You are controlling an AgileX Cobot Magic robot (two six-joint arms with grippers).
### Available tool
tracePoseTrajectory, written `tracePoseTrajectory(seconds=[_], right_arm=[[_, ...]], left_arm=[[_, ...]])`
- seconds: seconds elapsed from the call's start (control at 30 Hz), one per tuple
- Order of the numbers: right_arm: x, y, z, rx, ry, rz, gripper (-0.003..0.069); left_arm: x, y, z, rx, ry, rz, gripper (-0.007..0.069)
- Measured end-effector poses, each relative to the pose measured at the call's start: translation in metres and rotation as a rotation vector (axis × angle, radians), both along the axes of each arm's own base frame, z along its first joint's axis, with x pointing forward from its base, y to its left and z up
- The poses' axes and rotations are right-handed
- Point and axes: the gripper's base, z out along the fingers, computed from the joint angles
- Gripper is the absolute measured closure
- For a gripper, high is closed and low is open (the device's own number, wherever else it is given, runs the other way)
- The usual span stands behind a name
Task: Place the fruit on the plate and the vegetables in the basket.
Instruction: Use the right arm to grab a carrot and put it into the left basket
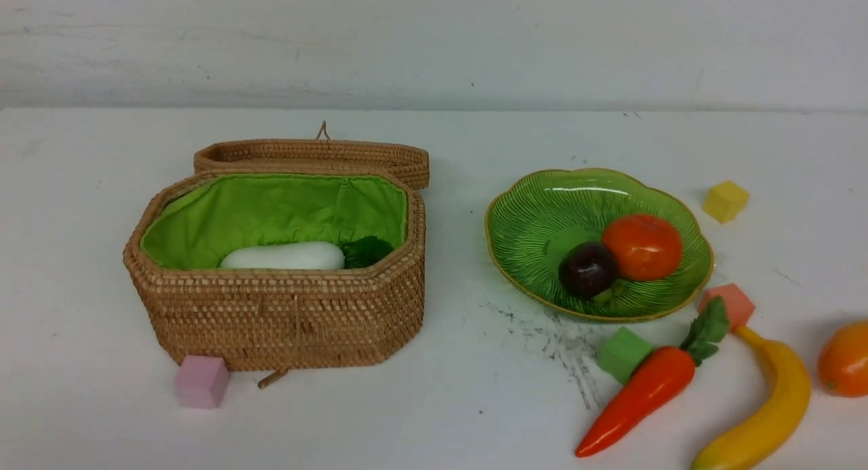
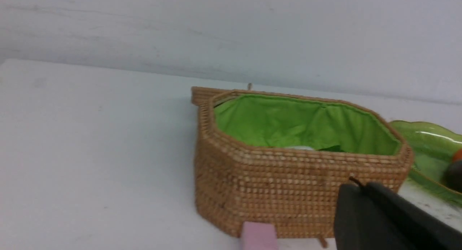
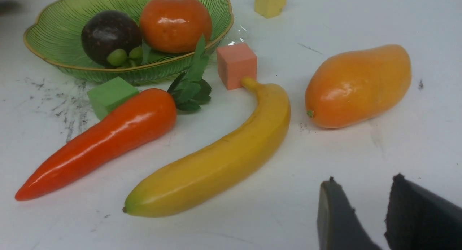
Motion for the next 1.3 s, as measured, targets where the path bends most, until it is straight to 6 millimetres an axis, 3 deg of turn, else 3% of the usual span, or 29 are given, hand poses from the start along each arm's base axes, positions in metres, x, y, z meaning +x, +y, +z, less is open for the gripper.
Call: tracePoseTrajectory(seconds=[0.17, 0.33, 1.3], right_arm=[[0.000, 0.000, 0.000, 0.000, 0.000, 0.000, 0.0421], [0.000, 0.000, 0.000, 0.000, 0.000, 0.000, 0.0421], [0.000, 0.000, 0.000, 0.000, 0.000, 0.000, 0.0421]], left_arm=[[0.008, 0.003, -0.051, -0.011, 0.134, 0.100, 0.0625], [0.010, 0.002, -0.078, -0.012, 0.218, 0.100, 0.0622], [0.009, 0.003, -0.082, -0.018, 0.249, 0.112, 0.0601]])
